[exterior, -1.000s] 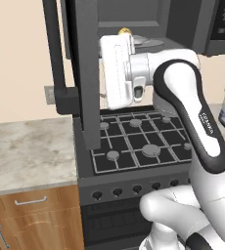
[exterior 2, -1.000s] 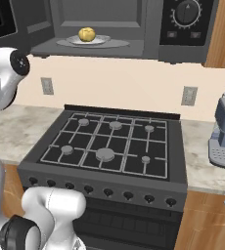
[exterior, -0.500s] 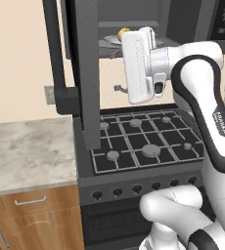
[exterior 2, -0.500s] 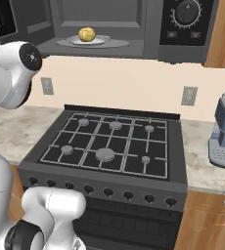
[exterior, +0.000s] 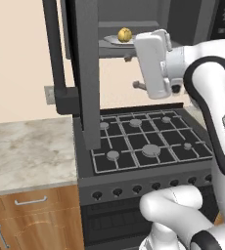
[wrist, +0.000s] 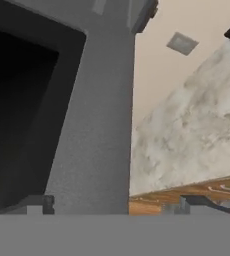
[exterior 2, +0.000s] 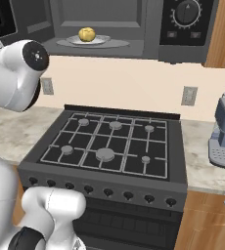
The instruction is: Retrieve the reheated potato from the microwave, then place the potato, cheese, and condiment on the cutting board.
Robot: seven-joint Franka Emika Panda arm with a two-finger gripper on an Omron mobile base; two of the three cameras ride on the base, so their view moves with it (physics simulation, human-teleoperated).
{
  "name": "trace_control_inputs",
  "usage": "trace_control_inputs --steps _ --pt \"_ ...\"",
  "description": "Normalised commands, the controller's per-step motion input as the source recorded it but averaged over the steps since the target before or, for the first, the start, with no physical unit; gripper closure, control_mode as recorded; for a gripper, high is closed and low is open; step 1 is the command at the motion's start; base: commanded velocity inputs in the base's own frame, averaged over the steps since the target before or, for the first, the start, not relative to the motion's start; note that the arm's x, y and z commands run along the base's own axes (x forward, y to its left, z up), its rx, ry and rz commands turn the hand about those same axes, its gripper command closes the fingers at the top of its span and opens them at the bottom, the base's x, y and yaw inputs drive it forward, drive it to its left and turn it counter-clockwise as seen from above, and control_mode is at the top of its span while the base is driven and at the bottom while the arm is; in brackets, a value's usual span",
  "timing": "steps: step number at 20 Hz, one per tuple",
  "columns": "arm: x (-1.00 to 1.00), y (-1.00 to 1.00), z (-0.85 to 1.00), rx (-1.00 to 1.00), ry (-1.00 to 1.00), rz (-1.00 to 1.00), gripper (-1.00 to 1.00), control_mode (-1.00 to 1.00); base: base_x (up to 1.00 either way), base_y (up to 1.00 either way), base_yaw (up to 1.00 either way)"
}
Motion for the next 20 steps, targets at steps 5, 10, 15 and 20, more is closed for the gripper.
trace_control_inputs --steps 5,10,15,20 --pt "0.17 -0.29 0.0 -0.36 -0.26 0.0 -1.0 -1.0 0.0 0.0 0.0" --pt "0.25 -0.16 -0.05 -0.37 -0.21 -0.18 -1.0 -1.0 0.0 0.0 0.0" --pt "0.39 -0.13 0.0 -0.22 -0.03 -0.25 -1.0 -1.0 0.0 0.0 0.0" --pt "0.33 -0.28 0.09 -0.16 0.0 -0.13 -1.0 -1.0 0.0 0.0 0.0"
